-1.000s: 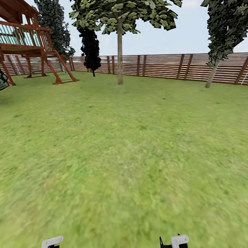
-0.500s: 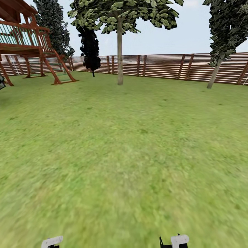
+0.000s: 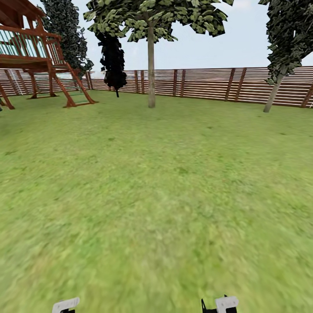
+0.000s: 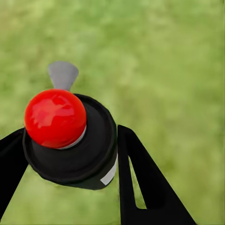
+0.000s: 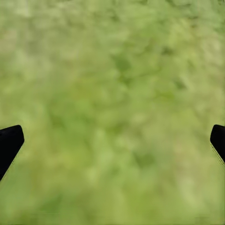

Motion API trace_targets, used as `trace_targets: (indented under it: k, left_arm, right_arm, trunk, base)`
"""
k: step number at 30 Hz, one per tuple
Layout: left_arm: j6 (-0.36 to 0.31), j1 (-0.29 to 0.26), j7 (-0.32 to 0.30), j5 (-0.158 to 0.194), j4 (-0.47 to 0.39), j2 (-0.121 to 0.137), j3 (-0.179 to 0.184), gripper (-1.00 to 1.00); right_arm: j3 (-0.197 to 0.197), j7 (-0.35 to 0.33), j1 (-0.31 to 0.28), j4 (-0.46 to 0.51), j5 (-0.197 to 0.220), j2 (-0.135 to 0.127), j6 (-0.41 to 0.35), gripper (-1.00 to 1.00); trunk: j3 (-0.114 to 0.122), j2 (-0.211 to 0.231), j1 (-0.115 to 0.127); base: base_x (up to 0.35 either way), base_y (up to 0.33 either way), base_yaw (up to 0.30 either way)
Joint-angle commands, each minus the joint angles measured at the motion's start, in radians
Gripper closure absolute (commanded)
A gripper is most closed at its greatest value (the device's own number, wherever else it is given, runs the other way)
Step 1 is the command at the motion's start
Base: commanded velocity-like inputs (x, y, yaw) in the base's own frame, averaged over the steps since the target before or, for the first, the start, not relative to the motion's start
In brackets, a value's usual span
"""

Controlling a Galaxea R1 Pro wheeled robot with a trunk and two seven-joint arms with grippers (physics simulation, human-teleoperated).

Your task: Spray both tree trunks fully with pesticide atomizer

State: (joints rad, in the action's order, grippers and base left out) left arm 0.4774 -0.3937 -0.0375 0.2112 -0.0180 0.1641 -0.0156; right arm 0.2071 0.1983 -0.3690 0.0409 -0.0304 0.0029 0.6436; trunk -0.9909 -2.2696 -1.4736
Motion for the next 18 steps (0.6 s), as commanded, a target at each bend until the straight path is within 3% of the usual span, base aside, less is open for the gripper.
trace_targets:
  k: [1, 18]
  left_arm:
    - [0.003, -0.001, -0.004, 0.005, 0.001, 0.000, -0.001, 1.00]
    - [0.003, -0.001, -0.004, 0.005, 0.001, 0.000, -0.001, 1.00]
  right_arm:
    - [0.008, 0.010, -0.001, -0.001, -0.003, 0.000, 0.001, -1.00]
    - [0.008, 0.010, -0.001, -0.001, -0.003, 0.000, 0.001, -1.00]
  trunk:
    - [-0.001, 0.000, 0.000]
    - [-0.001, 0.000, 0.000]
  base:
    - [0.337, 0.000, 0.000]
    - [0.337, 0.000, 0.000]
